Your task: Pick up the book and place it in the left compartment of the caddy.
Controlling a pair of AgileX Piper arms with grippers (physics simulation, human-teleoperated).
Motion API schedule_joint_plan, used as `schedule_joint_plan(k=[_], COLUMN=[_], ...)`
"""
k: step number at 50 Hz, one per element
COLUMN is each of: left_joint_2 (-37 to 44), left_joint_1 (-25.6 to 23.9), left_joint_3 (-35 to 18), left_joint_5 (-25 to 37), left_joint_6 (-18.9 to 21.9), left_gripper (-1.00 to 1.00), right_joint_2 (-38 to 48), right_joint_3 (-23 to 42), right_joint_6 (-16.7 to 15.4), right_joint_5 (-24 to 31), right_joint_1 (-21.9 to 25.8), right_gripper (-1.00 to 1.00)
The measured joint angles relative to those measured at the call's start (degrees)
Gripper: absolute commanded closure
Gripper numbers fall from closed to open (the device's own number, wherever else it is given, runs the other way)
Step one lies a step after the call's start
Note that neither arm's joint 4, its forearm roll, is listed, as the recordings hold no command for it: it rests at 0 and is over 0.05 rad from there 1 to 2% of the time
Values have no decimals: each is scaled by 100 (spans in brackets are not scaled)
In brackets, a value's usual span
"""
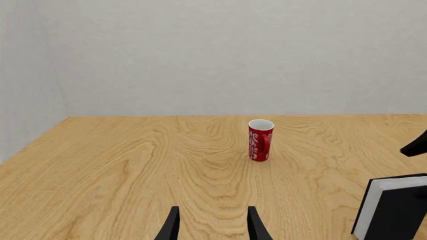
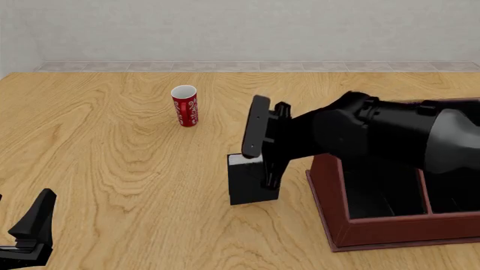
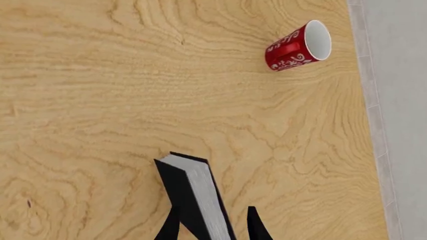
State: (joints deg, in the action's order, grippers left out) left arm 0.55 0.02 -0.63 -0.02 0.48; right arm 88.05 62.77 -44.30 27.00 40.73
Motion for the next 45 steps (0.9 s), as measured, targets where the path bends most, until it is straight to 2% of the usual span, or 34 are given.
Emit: schedule_joint_plan(k=[45], left_joint_2=[0], left_joint_1=[0], left_joint_3=[0], left_joint_5=[0], left_joint_6=[0], left_gripper=[-100], right_joint_2=[603], right_joint_3=[118], right_joint_6=[-2], right_joint_5=[-226], right_joint_1=[-50], right_gripper=[-100])
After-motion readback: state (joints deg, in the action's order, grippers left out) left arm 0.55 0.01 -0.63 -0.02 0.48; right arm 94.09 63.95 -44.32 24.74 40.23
